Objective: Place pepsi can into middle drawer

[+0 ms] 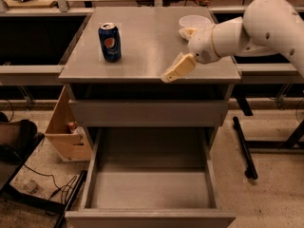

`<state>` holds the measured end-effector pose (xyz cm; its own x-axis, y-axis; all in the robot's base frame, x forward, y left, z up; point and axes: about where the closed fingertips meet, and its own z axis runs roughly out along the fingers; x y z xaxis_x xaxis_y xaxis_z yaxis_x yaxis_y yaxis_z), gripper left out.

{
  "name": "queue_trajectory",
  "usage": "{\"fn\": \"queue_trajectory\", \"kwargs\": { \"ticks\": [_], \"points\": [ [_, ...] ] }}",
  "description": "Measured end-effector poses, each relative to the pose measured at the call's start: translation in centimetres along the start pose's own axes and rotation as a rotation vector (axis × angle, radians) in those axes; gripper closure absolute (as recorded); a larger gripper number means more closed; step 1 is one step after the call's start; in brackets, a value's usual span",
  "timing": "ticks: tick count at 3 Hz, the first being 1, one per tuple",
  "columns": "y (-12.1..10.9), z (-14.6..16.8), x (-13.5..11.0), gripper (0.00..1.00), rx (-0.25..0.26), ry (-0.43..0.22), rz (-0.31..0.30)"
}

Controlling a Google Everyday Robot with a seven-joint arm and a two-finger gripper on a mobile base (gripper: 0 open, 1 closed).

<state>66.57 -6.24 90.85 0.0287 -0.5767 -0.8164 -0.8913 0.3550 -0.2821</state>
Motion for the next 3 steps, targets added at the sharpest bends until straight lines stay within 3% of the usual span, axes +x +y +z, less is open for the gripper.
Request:
{"fn": "queue_trajectory", "kwargs": {
  "ticks": [2, 3],
  "points": [
    [-2.3, 9.6, -8.3, 0.0, -0.083, -0.309, 0.052],
    [-2.2, 13.4, -10.8, 0.0, -0.129, -0.34, 0.068]
  ]
}}
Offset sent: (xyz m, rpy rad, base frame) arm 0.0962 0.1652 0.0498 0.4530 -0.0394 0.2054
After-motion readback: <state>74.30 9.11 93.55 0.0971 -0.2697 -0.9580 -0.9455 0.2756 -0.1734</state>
